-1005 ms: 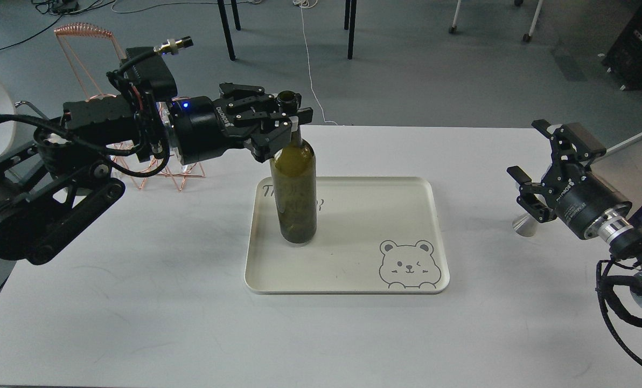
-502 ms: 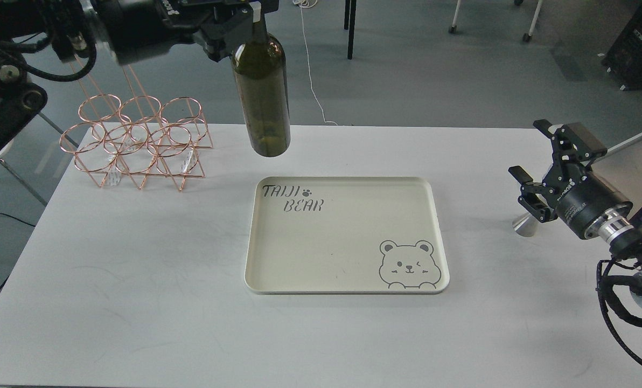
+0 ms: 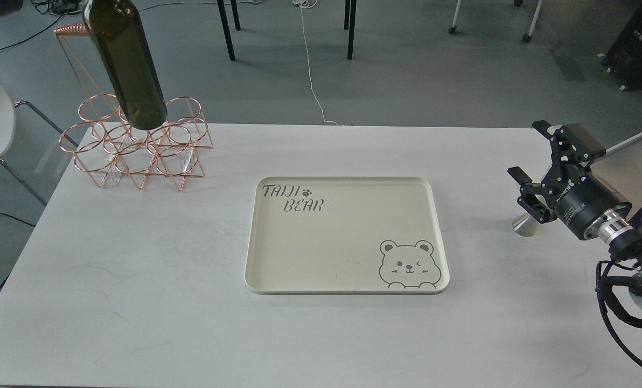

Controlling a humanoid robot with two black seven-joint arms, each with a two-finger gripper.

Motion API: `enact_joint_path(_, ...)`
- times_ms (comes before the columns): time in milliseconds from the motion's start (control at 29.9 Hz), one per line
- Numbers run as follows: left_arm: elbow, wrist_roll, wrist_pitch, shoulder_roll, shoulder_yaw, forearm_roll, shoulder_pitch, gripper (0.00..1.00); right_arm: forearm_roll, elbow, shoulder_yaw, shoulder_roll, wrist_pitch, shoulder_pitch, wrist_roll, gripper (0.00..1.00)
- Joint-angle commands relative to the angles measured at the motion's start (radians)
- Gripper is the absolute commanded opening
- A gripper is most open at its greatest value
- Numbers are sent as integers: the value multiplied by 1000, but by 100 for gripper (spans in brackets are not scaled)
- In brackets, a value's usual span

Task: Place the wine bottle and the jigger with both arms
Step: 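Lower the bottle into a slot of the copper rack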

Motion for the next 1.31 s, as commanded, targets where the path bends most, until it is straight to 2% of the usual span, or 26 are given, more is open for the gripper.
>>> enact_joint_path(0, 17, 0, 29, -8, 37, -1, 0, 13, 0, 1, 0, 0, -2, -3, 0, 98)
enact_joint_path(301, 91, 0, 70, -59, 65, -33, 2, 13, 0, 1, 0, 2, -15, -11, 0, 98)
enact_joint_path(1105, 108, 0, 107, -82, 123, -87, 26, 13, 0, 1, 0, 0, -15, -20, 0, 98)
enact_joint_path(1273, 140, 0, 149, -97, 124, -87, 46, 13, 0, 2, 0, 0, -15, -23, 0, 98)
